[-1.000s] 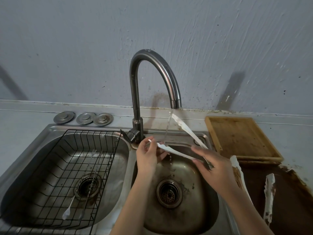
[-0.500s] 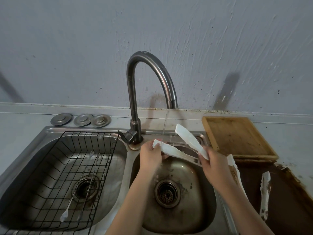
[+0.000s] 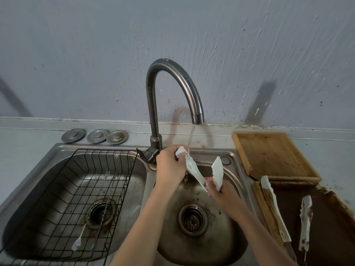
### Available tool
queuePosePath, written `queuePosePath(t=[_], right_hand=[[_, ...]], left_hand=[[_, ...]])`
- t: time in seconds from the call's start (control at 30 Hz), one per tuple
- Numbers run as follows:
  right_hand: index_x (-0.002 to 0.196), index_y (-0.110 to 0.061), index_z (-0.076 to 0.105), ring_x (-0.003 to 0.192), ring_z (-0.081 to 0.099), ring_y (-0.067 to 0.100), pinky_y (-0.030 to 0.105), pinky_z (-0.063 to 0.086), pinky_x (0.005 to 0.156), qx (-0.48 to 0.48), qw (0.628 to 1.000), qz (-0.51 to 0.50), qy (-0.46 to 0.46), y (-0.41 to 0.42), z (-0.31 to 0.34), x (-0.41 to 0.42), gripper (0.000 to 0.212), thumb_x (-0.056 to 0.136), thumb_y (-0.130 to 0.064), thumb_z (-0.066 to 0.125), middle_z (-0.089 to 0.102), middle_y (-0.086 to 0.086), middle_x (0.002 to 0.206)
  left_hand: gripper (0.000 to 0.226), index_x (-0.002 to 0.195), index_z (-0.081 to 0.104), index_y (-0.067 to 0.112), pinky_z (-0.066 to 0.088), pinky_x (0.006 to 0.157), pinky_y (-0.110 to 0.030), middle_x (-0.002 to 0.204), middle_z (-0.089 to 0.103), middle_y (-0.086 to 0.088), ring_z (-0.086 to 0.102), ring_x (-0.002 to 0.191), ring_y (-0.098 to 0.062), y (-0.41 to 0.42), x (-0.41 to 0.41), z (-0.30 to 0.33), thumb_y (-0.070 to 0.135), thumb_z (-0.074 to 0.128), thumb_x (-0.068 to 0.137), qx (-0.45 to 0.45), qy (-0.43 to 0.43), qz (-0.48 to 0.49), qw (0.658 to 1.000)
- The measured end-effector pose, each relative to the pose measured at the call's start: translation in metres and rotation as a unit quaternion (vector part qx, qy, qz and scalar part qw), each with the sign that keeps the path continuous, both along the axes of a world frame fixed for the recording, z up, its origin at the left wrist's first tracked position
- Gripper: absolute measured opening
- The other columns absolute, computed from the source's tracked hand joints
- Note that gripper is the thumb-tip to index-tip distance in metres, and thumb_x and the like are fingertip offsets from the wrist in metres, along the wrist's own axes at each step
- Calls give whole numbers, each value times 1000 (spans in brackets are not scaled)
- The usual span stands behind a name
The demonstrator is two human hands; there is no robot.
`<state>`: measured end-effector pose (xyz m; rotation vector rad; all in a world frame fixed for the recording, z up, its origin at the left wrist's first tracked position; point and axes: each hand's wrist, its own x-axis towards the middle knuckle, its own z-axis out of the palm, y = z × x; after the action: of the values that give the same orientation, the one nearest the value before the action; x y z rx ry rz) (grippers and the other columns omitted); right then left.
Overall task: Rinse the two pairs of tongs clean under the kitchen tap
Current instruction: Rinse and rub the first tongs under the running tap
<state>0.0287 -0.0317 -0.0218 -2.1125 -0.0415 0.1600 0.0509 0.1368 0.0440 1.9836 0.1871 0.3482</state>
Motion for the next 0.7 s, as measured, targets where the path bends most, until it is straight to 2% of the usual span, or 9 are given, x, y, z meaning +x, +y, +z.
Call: queuePosePath(t=[0.13,0.2,0.27,0.33,0.47,0.53,0.57,0.63,0.7], right_hand=[[104,-16,66,69,61,19,37,52,63,5,1000,23,-1,4,1,-1,26,92,-33,51,68,13,77],[112,-20,64,72,64,14,28,52,62,-9,999,48,15,4,-1,-2,28,91,-35,51,68,5,79],[114,-19,63,66,63,4,14,48,54,-37,997,60,20,2,-2,-3,31,91,-37,52,66,-5,77],[108,-18,63,58,61,3,13,47,49,-45,997,66,15,1,0,-4,30,90,-39,52,64,-5,74],[88,-23,59,50,58,7,28,50,50,11,997,70,36,-3,9,-6,20,88,-43,55,64,0,63],[83,-25,56,45,54,8,26,46,47,8,996,67,54,-5,14,-8,29,87,-53,49,59,0,59],[78,-22,57,43,52,9,26,44,45,11,995,66,67,-5,16,-9,42,85,-61,42,57,2,57],[66,-15,58,39,47,12,24,41,43,40,991,58,114,-4,21,-10,67,77,-72,25,53,2,50],[58,-14,56,37,43,12,22,39,40,73,982,49,165,2,26,-10,75,78,-74,14,49,-1,45]], left_hand=[[24,83,69,18,35,45,-3,64,63,7,51,48,1,3,1,1,5,49,85,10,-14,-6,1000],[24,86,69,18,36,46,-2,67,64,5,52,51,-1,4,2,-2,5,49,86,14,-5,-9,1000],[23,90,69,17,39,48,-3,72,66,4,56,56,-4,5,4,-10,5,50,85,8,8,-15,1000],[21,95,67,16,41,49,-7,79,69,2,61,63,-5,6,6,-19,6,51,86,-26,36,-17,999],[28,118,59,11,45,76,-22,108,66,-6,60,98,-18,0,5,-36,15,44,95,-39,94,-35,994],[28,118,56,10,51,88,-35,115,64,-13,62,102,-22,-5,2,-41,19,38,99,-151,108,-90,979],[27,114,58,12,54,86,-36,112,66,-14,65,98,-21,-8,-1,-41,19,35,100,-251,116,-124,953],[28,108,63,13,57,79,-30,104,70,-10,70,90,-17,-10,-4,-41,15,36,99,-430,115,-182,877],[25,110,63,7,58,79,-29,100,71,-12,70,89,-18,-11,-6,-39,15,45,94,-511,98,-202,830]])
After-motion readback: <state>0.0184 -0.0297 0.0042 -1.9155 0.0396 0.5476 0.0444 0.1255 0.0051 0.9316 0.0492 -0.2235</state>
